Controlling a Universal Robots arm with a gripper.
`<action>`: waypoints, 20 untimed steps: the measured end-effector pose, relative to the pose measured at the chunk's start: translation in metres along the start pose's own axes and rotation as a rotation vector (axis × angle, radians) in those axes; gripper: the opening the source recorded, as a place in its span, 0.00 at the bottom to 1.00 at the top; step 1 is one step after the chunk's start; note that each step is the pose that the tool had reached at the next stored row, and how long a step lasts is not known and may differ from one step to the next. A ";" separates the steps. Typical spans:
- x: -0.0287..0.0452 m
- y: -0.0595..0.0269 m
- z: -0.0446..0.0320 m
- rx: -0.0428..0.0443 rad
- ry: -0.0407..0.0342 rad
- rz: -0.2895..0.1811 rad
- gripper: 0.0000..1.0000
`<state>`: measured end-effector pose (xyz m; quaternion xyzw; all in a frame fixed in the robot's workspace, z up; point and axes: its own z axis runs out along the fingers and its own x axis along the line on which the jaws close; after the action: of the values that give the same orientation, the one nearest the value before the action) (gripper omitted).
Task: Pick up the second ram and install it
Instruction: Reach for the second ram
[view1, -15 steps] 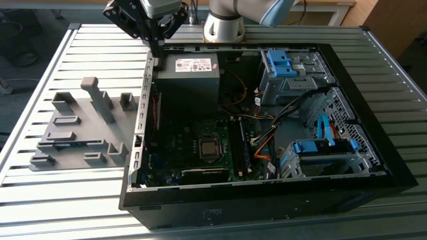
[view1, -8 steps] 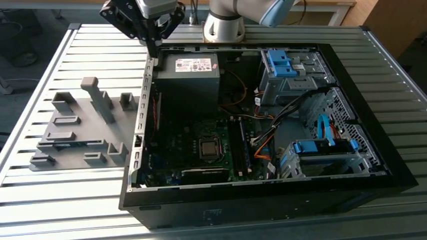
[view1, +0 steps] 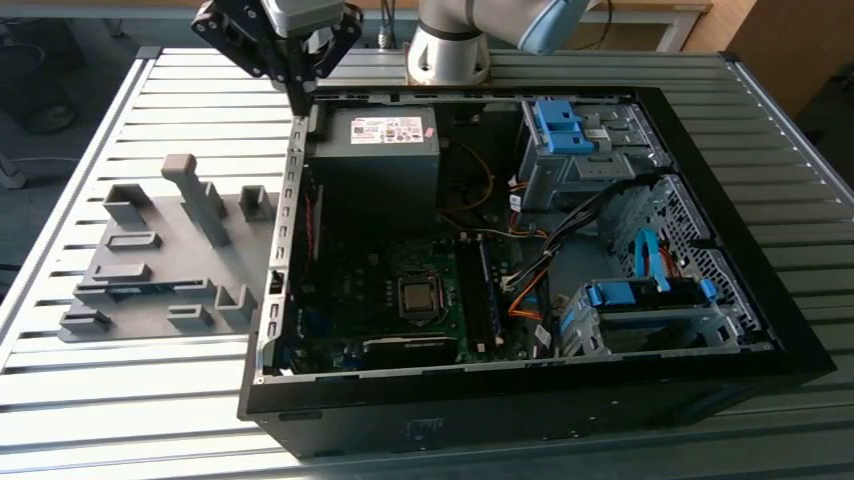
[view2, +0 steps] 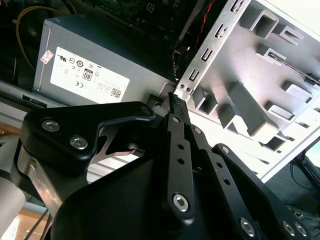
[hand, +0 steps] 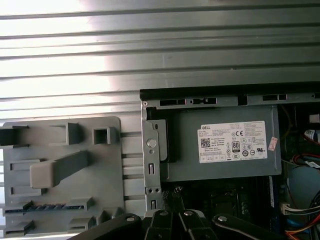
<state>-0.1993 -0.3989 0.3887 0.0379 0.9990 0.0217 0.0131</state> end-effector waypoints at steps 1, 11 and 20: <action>0.0008 -0.0001 0.0000 0.0001 0.0000 0.000 0.11; 0.0146 -0.0011 -0.0004 0.0001 0.0004 0.000 0.11; 0.0242 -0.0018 -0.0007 0.0001 0.0016 0.000 0.11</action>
<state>-0.2236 -0.3989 0.3887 0.0379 0.9990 0.0217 0.0123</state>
